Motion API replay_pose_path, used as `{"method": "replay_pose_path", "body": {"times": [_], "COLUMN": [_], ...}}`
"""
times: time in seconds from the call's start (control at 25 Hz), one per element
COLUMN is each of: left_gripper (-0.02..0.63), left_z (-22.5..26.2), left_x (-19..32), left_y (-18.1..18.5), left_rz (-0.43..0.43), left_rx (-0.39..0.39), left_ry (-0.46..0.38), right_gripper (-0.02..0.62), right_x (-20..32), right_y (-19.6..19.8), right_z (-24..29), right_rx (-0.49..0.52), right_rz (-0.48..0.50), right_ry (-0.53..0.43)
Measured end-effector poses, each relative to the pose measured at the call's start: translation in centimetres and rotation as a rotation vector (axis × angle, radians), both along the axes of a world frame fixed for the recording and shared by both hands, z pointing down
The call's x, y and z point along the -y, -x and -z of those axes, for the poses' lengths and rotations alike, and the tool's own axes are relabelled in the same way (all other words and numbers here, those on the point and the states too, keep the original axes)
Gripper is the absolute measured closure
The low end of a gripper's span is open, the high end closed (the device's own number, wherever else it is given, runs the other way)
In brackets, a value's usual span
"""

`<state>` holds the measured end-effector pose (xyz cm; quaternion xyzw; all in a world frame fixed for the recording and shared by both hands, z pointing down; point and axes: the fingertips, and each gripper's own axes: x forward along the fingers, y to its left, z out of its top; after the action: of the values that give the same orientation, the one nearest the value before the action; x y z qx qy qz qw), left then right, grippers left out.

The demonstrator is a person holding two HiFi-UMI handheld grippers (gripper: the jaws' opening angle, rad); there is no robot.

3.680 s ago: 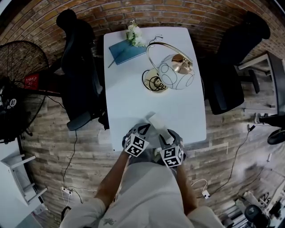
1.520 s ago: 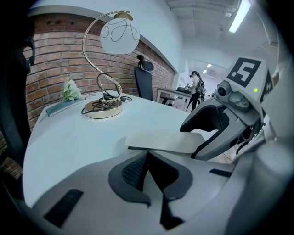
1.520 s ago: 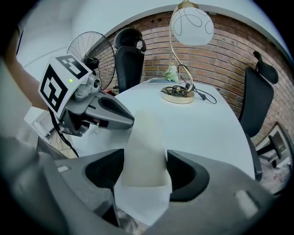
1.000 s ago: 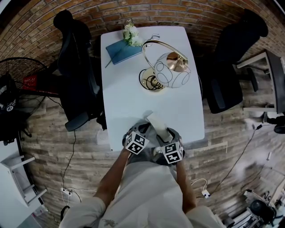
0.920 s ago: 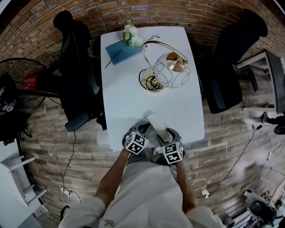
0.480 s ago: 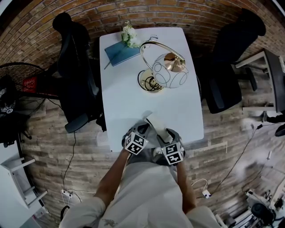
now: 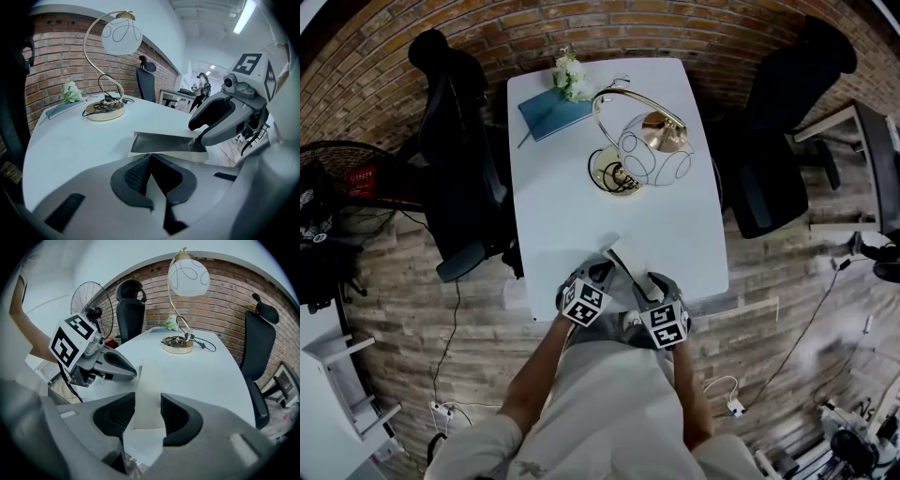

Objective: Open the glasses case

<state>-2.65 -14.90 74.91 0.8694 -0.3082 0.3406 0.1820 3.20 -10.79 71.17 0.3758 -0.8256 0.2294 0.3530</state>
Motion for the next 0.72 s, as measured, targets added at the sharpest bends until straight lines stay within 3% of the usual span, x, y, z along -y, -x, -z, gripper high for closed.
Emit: {"method": "replay_pose_path", "body": {"times": [0.72], "left_gripper": [0.600], "left_z": [-0.05], "left_x": [-0.04], "left_y": [0.01], "left_rz": [-0.007], "left_rx": [-0.004], "left_ry": [0.006], "right_gripper": [0.492], "right_x": [0.43], "right_y": [-0.67], "right_z": [0.91], "right_rx": [0.008], "right_rz": [-0.033], "right_ry": [-0.009]}}
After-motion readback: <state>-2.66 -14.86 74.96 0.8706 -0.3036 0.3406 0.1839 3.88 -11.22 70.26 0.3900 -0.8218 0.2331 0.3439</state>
